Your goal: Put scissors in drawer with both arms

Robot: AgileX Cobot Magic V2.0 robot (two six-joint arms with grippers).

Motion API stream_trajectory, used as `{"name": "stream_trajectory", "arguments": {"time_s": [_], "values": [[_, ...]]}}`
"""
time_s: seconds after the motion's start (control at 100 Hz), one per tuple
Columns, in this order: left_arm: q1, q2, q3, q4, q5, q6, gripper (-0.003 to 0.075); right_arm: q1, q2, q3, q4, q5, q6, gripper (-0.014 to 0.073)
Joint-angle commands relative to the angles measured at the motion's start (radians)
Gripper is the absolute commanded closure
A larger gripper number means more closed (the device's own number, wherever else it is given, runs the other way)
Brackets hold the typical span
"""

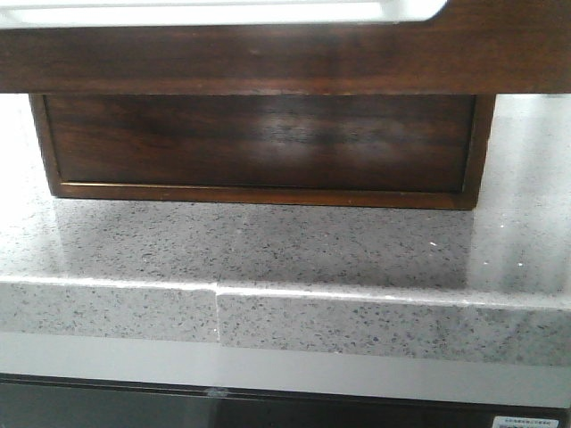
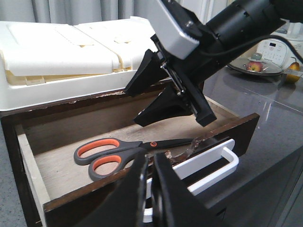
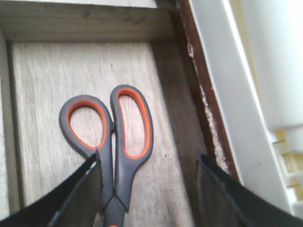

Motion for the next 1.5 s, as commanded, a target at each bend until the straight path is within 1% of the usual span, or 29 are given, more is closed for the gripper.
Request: {"name": "stream_trajectory", "arguments": {"time_s": [0.0, 0.07, 0.12, 0.14, 0.19, 0.24, 0.32, 0.39, 0.44, 0.54, 0.61, 0.66, 0.7, 0.76, 0.84, 0.96, 1.14, 1.49], "values": [[-0.009, 0.011, -0.033, -0.043, -0.055, -0.001, 0.074, 0.0, -0.083, -0.047, 0.042, -0.05, 0.006, 0.0204], [-0.009, 0.011, -0.033, -0.043, -0.055, -0.001, 0.074, 0.0, -0.123, -0.047, 0.09, -0.024, 0.031, 0.0312], [-0.009, 0.011, -0.033, -0.041, -0.051, -0.001, 0.074, 0.0, -0.153, -0.047, 0.116, 0.0, 0.074, 0.044], [-0.009, 0.011, -0.033, -0.039, -0.05, -0.001, 0.074, 0.0, -0.166, -0.047, 0.118, 0.014, 0.094, 0.0473], [-0.009, 0.011, -0.033, -0.037, -0.043, -0.001, 0.074, 0.0, -0.198, -0.044, 0.128, 0.057, 0.117, 0.0594], [-0.009, 0.011, -0.033, -0.032, -0.033, -0.001, 0.074, 0.0, -0.234, -0.03, 0.128, 0.095, 0.124, 0.0669], [-0.009, 0.011, -0.029, -0.015, -0.023, -0.001, 0.074, 0.0, -0.314, 0.039, 0.128, 0.112, 0.137, 0.0641], [-0.009, 0.011, -0.021, 0.01, -0.005, -0.001, 0.074, 0.0, -0.403, 0.137, 0.128, 0.081, 0.137, 0.0638], [-0.009, 0.008, -0.012, 0.017, 0.0, -0.001, 0.074, 0.0, -0.477, 0.226, 0.128, 0.034, 0.139, 0.0638], [-0.009, 0.0, 0.015, 0.017, 0.0, -0.001, 0.074, 0.0, -0.644, 0.43, 0.119, -0.11, 0.139, 0.0638], [-0.009, -0.004, 0.04, 0.017, -0.002, -0.001, 0.074, 0.0, -0.764, 0.577, 0.086, -0.202, 0.157, 0.0638], [-0.009, -0.004, 0.059, 0.017, 0.0, -0.001, 0.074, 0.0, -0.844, 0.671, 0.035, -0.253, 0.205, 0.0638], [-0.009, -0.004, 0.077, 0.017, 0.0, -0.001, 0.074, 0.0, -0.908, 0.745, -0.02, -0.286, 0.269, 0.0638], [-0.009, -0.004, 0.099, 0.017, 0.0, -0.001, 0.074, 0.0, -0.983, 0.827, -0.096, -0.307, 0.367, 0.0638], [-0.009, -0.004, 0.122, 0.012, 0.0, -0.001, 0.074, 0.0, -1.081, 0.913, -0.171, -0.312, 0.428, 0.0638], [-0.009, -0.004, 0.134, 0.008, 0.0, -0.001, 0.074, 0.0, -1.199, 0.978, -0.189, -0.32, 0.431, 0.0638], [-0.009, -0.004, 0.134, 0.006, 0.002, -0.001, 0.074, 0.0, -1.314, 0.988, -0.195, -0.318, 0.431, 0.0638], [-0.009, -0.004, 0.134, 0.006, 0.002, -0.001, 0.074, 0.0, -1.336, 0.988, -0.195, -0.318, 0.431, 0.0638]]}}
